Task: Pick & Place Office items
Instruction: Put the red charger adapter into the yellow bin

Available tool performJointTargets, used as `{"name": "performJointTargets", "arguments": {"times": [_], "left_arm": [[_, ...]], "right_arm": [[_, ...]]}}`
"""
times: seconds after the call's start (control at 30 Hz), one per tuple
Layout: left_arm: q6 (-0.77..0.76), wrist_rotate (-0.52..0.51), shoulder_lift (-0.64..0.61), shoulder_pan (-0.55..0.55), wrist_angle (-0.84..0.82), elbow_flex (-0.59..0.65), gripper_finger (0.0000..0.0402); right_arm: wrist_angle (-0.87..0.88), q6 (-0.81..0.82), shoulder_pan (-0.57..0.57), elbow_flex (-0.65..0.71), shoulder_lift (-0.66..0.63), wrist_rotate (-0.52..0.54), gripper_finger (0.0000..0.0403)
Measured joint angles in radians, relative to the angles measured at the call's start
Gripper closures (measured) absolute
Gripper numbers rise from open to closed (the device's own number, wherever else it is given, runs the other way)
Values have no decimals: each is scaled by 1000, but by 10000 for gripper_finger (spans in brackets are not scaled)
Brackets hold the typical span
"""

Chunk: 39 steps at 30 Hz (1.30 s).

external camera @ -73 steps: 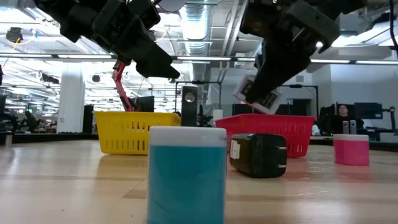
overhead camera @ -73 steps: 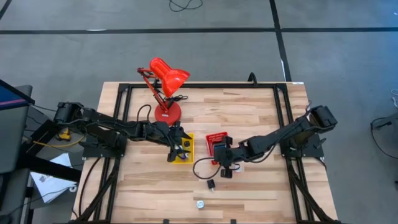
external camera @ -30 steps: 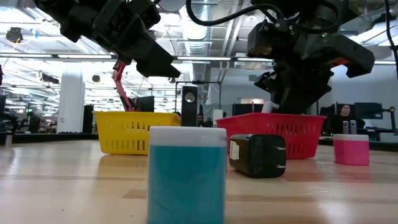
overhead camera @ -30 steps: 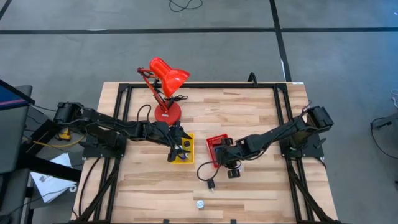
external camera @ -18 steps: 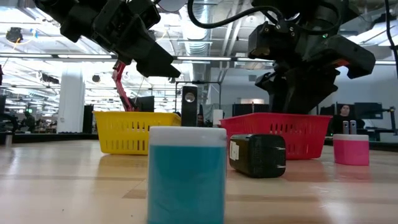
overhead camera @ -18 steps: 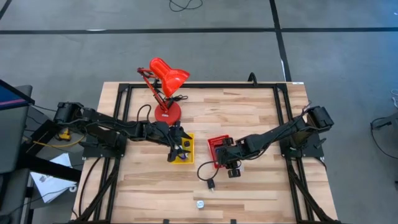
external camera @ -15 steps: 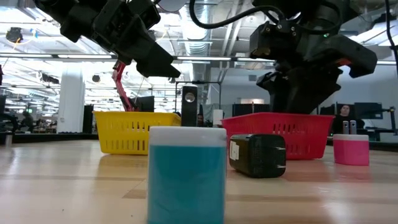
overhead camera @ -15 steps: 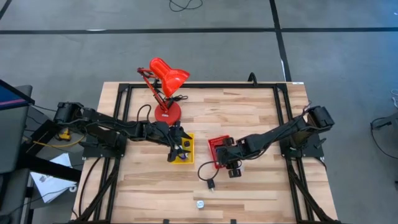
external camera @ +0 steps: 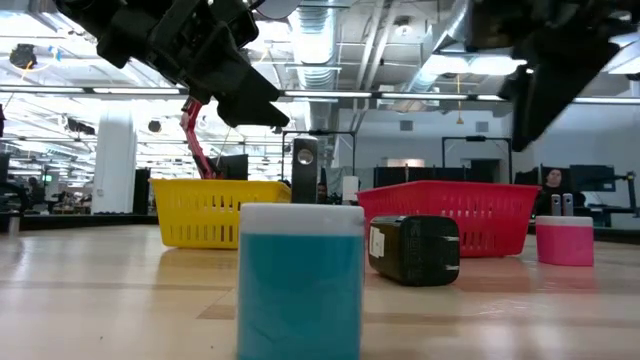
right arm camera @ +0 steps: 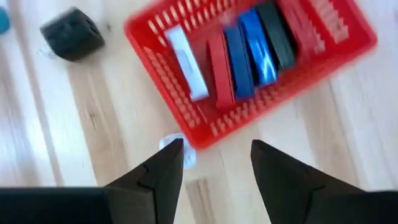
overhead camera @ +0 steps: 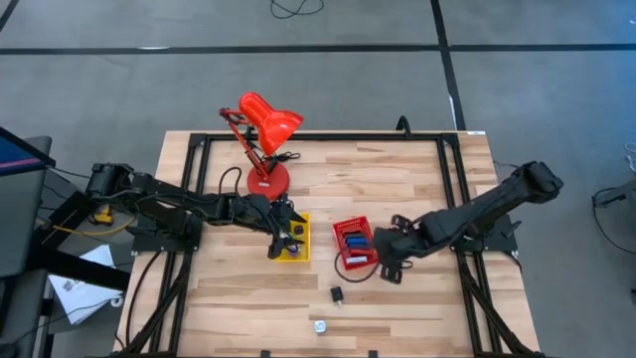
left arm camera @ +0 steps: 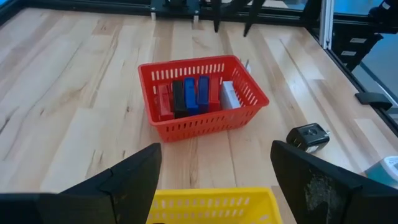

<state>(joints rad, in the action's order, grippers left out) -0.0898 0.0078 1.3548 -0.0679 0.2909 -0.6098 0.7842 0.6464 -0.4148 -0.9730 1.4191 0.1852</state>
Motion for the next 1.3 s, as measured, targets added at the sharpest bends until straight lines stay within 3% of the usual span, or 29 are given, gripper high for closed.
{"name": "performJointTargets", "arguments": {"times": [0.3,0.53,0.73,0.97,1.3], "left_arm": [[1,0,0,0,6,0,105],[1,0,0,0,14,0,105],[2,0,0,0,64,0,105],[2,0,0,0,134,0,105],[2,0,0,0,180,0,105]], "right_arm": [[89,177,-160,3,41,92,189],[55,306,-316,131,-95,381,165],[-233,424,-381,371,-201,439,164],[-758,203,-397,584,-185,449,147],[-862,237,-397,620,-14,473,144]]}}
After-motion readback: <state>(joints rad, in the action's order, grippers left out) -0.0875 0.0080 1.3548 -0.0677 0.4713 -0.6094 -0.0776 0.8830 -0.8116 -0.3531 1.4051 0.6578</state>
